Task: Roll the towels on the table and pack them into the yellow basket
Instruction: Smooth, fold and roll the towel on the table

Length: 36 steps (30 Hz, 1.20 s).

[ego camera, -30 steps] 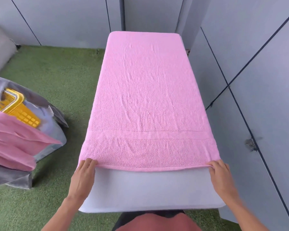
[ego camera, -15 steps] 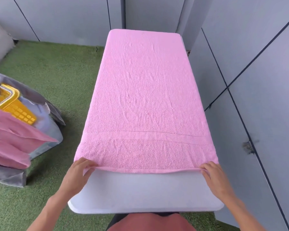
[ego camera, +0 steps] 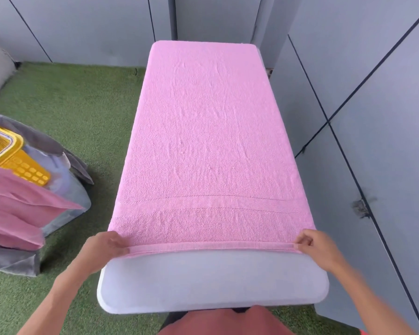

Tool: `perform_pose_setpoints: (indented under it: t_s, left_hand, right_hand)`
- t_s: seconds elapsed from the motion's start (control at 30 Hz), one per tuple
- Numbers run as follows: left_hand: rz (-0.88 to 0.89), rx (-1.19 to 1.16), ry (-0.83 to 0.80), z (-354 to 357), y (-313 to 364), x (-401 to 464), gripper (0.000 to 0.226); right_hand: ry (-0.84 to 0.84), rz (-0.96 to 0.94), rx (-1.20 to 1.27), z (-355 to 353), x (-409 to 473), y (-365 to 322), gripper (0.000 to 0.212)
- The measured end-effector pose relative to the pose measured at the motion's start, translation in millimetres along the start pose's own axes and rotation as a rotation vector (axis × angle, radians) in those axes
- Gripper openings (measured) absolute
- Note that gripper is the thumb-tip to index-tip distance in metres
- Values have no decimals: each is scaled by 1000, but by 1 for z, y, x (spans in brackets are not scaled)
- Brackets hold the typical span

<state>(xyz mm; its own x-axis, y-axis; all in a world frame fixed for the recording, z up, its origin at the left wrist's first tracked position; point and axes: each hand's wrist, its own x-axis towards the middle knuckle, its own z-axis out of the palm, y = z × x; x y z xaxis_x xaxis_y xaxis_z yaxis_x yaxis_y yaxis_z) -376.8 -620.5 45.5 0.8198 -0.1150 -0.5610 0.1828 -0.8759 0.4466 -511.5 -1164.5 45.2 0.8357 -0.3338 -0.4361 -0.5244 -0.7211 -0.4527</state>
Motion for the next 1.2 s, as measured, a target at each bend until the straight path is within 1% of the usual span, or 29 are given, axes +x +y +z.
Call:
perform_pose_setpoints:
  t_s: [0.03, 0.07, 0.1, 0.13, 0.2, 0.27, 0.3, 0.4, 0.43, 0.57, 0.67, 0.73, 0.8, 0.9, 0.97, 1.0, 1.03, 1.1, 1.17, 1.2]
  left_hand:
    - [-16, 126, 91, 2, 1, -2, 20]
    - [6, 272, 206, 6, 3, -5, 24]
    - [59, 378, 311, 12, 3, -10, 27]
    - [131, 421, 386, 19, 4, -16, 27]
    - [188, 358, 444, 36, 9, -30, 22]
    - [154, 260, 469, 51, 8, -39, 15]
    - [149, 238, 480, 57, 5, -41, 14]
    - [246, 318, 542, 70, -14, -42, 33]
    - [262, 337, 561, 71, -18, -42, 37]
    - [279, 362, 585, 65, -18, -44, 39]
    - [278, 402, 619, 64, -19, -43, 42]
    - [282, 407, 627, 63, -18, -40, 42]
    - [295, 411, 629, 64, -16, -36, 36]
    - [290, 416, 621, 63, -15, -32, 28]
    - [302, 417, 646, 63, -19, -35, 14]
    - [309, 410, 644, 63, -23, -39, 14]
    - [319, 404, 635, 65, -28, -42, 20]
    - [313, 409, 612, 66, -37, -48, 18]
    - [286, 400, 584, 65, -37, -50, 36]
    - [271, 383, 581, 63, -34, -50, 40]
  right_hand:
    - [64, -5, -59, 3, -5, -1, 16]
    - [134, -9, -155, 6, -12, -2, 14]
    - [205, -24, -240, 10, -18, -3, 13]
    - [255, -43, -269, 14, -23, -3, 14]
    - [290, -82, -166, 24, -31, 0, 19]
    - [305, -108, -62, 34, -34, 6, 20]
    - [310, -113, -48, 37, -35, 8, 19]
    - [328, -127, -78, 37, -36, 12, 14]
    - [324, -128, -84, 34, -36, 13, 16]
    - [270, -146, -96, 26, -39, 18, 31]
    - [292, -185, -138, 29, -43, 20, 38]
    - [343, -189, -149, 31, -40, 21, 33]
    - [397, -206, -158, 31, -34, 20, 26]
    - [400, -266, -207, 29, -30, 22, 20]
    - [393, -280, -241, 27, -32, 25, 17]
    - [391, -287, -259, 26, -34, 27, 16]
    - [388, -293, -275, 26, -37, 28, 16]
    - [386, -306, -292, 27, -40, 30, 16]
    - [378, -284, -286, 28, -41, 28, 16]
    - [366, -260, -279, 29, -40, 28, 15]
